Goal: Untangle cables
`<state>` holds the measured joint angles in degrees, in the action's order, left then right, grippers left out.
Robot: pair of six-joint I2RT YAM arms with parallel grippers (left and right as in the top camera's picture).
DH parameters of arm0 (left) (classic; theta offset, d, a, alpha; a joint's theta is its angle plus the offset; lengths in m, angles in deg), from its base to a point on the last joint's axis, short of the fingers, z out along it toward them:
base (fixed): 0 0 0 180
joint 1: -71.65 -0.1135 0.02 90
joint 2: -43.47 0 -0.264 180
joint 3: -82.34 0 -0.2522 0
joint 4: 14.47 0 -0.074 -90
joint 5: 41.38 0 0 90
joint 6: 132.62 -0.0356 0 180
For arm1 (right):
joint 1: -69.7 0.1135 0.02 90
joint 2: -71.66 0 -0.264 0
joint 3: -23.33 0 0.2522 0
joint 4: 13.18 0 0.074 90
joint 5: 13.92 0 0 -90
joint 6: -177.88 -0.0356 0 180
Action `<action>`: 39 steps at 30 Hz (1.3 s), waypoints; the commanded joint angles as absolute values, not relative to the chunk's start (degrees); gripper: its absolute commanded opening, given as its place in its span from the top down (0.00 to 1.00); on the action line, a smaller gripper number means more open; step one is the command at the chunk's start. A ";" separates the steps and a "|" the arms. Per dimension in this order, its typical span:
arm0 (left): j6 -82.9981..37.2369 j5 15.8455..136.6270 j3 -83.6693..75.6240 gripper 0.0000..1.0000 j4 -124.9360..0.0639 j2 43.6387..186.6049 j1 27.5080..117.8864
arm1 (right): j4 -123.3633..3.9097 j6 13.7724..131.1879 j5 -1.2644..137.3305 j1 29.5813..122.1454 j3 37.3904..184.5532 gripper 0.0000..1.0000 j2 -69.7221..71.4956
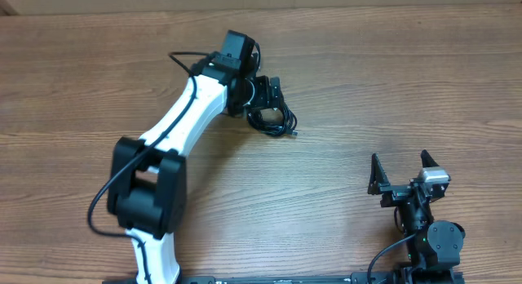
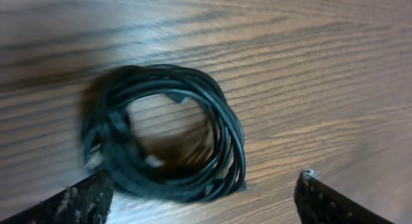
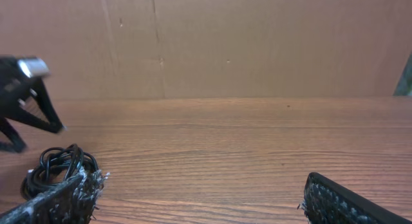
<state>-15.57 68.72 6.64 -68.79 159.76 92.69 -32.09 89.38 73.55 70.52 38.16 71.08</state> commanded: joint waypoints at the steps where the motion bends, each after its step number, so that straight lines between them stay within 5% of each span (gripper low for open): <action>1: -12.90 78.27 7.80 0.21 -66.16 162.54 93.71 | -31.74 89.68 74.08 70.37 37.59 0.00 71.50; 10: -7.83 67.41 7.71 0.54 -65.46 164.73 97.49 | -31.76 89.68 74.08 70.37 37.59 0.00 71.50; 17: -7.85 64.04 7.71 0.59 -62.58 166.50 100.97 | -31.74 89.68 74.08 70.37 37.59 0.00 71.50; 20: -7.79 61.85 7.71 0.87 -62.23 166.58 101.17 | -31.74 89.68 74.08 70.37 37.59 0.00 71.50; 23: -7.83 61.07 7.71 0.96 -62.32 166.58 100.79 | -31.74 89.68 74.08 70.37 37.59 0.00 71.50; 39: -1.38 89.57 17.59 0.96 -69.44 153.62 94.24 | -31.74 89.68 74.08 70.37 37.59 0.00 71.50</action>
<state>-5.27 82.03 14.69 -68.96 160.68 94.96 -32.09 89.40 73.53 70.52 38.16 71.08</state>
